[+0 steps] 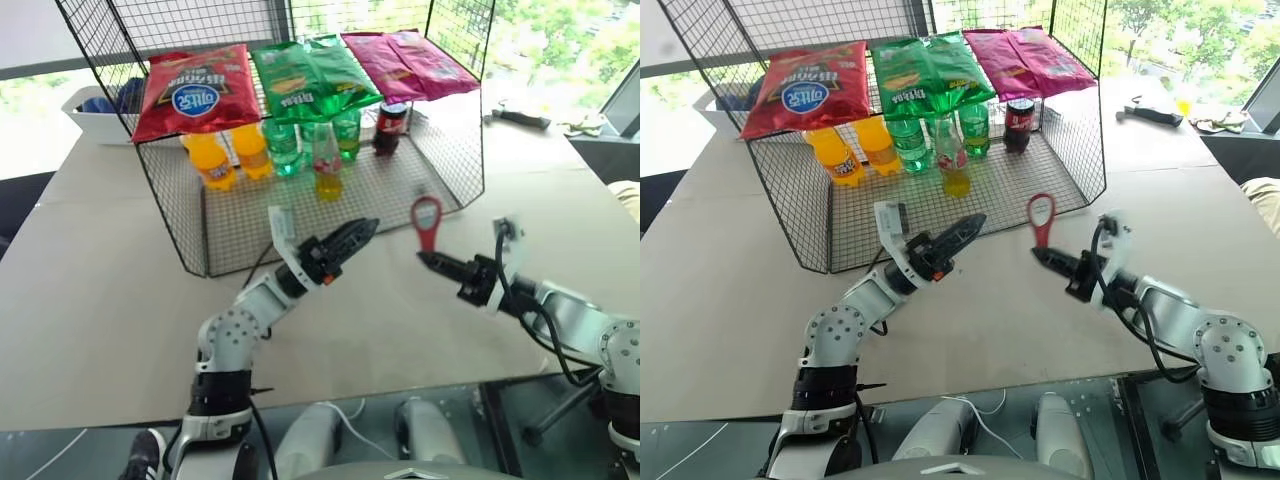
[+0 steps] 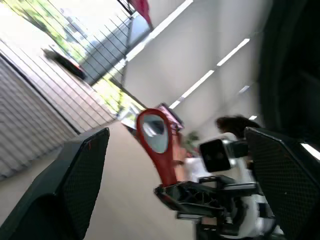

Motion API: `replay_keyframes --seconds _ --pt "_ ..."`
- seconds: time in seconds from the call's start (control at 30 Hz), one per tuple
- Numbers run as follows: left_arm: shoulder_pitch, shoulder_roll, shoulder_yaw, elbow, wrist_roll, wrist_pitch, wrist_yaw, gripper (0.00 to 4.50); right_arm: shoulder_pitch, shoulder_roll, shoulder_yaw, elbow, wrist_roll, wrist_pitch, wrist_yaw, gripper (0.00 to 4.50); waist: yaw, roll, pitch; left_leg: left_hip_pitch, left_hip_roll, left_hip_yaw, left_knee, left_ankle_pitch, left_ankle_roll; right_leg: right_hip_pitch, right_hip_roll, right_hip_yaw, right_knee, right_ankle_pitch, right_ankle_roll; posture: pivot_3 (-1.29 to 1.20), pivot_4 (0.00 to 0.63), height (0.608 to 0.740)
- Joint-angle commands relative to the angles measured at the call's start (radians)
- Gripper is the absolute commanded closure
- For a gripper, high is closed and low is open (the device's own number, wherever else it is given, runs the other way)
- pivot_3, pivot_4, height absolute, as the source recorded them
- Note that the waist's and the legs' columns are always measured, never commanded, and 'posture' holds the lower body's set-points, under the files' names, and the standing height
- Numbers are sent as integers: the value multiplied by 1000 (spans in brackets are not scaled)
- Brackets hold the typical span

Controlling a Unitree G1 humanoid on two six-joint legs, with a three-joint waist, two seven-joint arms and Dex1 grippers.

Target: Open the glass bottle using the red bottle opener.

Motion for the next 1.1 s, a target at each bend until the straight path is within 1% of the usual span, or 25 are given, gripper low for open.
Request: replay_keyframes --seconds 0.03,0.1,0.17,0.23,0.33,0.4,0.53,0.7,0.9,1.1 --pt "-20 3 -70 30 318 -297 95 47 -47 0 4 -41 -303 -165 14 4500 1 0 0 0 0 1 0 0 0 0 0 1 0 0 0 0 150 740" --pt "-42 -5 -77 88 427 -390 167 47 -67 -15 59 -61 -487 -247 44 4500 1 0 0 0 0 1 0 0 0 0 0 2 0 0 0 0 150 740" --pt "-63 -7 -85 140 510 -466 215 47 -84 -22 124 -83 -637 -309 71 4500 0 0 0 0 0 1 0 0 0 -1 0 1 -1 0 0 0 150 740" --pt "-85 -10 -89 190 572 -523 257 47 -93 -23 178 -97 -761 -360 99 4500 0 0 0 -1 0 0 -1 0 0 -2 0 1 -1 0 0 0 150 740" --pt "-154 -20 -67 314 641 -578 345 47 -110 -13 265 -123 -935 -417 108 4500 0 0 0 -1 0 0 -2 0 0 -2 0 1 -1 0 0 0 150 740" --pt "-211 -25 -51 400 679 -616 408 47 -104 17 297 -124 -1014 -445 102 4500 0 0 0 -2 -1 0 -1 0 0 -2 0 0 -1 0 1 0 150 740" --pt "-298 -35 -35 532 715 -675 486 47 -90 69 329 -127 -1119 -474 109 4500 0 0 0 -2 -1 -1 0 0 0 -2 0 -1 -1 0 1 0 150 740" --pt "-395 -50 -42 709 729 -745 487 47 -82 126 365 -141 -1213 -482 136 4500 -1 0 0 -2 -1 -1 -1 0 0 -2 0 -1 -1 0 1 0 150 740" --pt "-500 -62 -35 906 730 -805 480 47 -60 172 417 -155 -1293 -493 185 4500 -3 0 0 -2 -2 -2 0 0 0 -2 0 -1 0 0 1 0 150 740" --pt "-589 -63 -33 1060 755 -860 516 47 -24 207 415 -174 -1343 -489 209 4500 -3 0 0 -2 -2 -2 0 0 0 -2 0 -1 0 0 1 0 150 740"
